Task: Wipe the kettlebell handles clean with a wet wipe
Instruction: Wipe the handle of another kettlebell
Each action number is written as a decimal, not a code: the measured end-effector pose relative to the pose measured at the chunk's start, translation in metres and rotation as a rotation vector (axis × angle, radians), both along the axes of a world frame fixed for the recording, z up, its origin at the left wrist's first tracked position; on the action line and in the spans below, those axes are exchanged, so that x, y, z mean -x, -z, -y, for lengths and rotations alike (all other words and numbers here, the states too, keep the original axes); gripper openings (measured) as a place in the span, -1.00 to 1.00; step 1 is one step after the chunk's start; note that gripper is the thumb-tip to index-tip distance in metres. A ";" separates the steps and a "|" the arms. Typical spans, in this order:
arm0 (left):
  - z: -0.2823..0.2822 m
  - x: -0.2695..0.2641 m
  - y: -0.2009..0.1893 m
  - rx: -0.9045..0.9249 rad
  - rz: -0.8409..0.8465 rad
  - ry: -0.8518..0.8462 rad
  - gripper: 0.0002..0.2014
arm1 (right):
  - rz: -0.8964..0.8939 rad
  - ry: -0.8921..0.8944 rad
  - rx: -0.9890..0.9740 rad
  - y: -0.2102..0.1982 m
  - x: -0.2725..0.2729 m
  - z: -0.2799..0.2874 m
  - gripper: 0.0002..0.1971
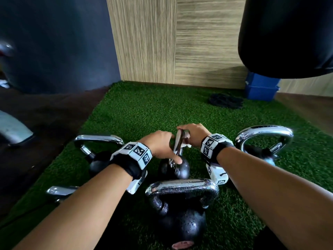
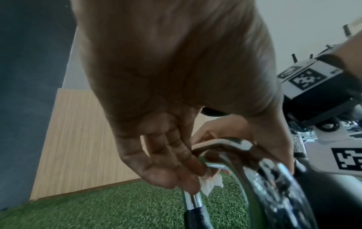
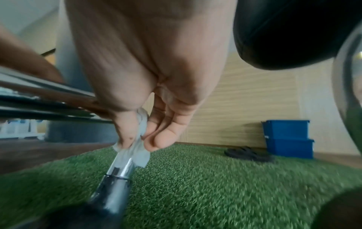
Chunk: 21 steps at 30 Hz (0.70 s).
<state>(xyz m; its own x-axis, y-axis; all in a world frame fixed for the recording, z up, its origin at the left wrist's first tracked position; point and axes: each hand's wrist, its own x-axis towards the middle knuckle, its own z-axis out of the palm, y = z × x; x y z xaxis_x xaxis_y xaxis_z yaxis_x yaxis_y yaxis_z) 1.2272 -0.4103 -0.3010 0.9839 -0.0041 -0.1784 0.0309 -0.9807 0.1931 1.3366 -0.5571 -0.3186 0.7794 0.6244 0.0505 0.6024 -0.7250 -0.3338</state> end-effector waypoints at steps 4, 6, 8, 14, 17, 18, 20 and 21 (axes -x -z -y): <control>0.007 -0.007 -0.014 -0.039 -0.094 -0.017 -0.45 | 0.113 -0.046 0.185 -0.013 0.005 -0.003 -0.88; 0.006 -0.010 -0.023 -0.092 -0.143 0.002 -0.46 | 0.114 -0.024 0.234 -0.018 0.005 -0.003 -0.90; 0.003 -0.012 -0.029 -0.162 -0.141 0.026 -0.44 | 0.116 0.034 0.271 -0.022 0.009 -0.001 -0.88; -0.020 -0.003 -0.018 -0.223 0.175 0.079 -0.32 | 0.126 0.089 0.376 -0.031 0.026 0.016 -0.73; -0.026 0.001 -0.013 -0.172 0.241 0.077 -0.34 | 0.136 0.092 0.337 -0.024 0.038 0.022 -0.64; -0.025 0.003 -0.012 -0.160 0.251 0.074 -0.34 | 0.138 0.103 0.320 -0.021 0.040 0.024 -0.65; -0.023 0.006 -0.010 -0.148 0.279 0.070 -0.32 | 0.133 0.126 0.279 -0.020 0.042 0.025 -0.66; -0.023 0.008 -0.008 -0.149 0.286 0.067 -0.32 | 0.126 0.137 0.264 -0.020 0.043 0.026 -0.66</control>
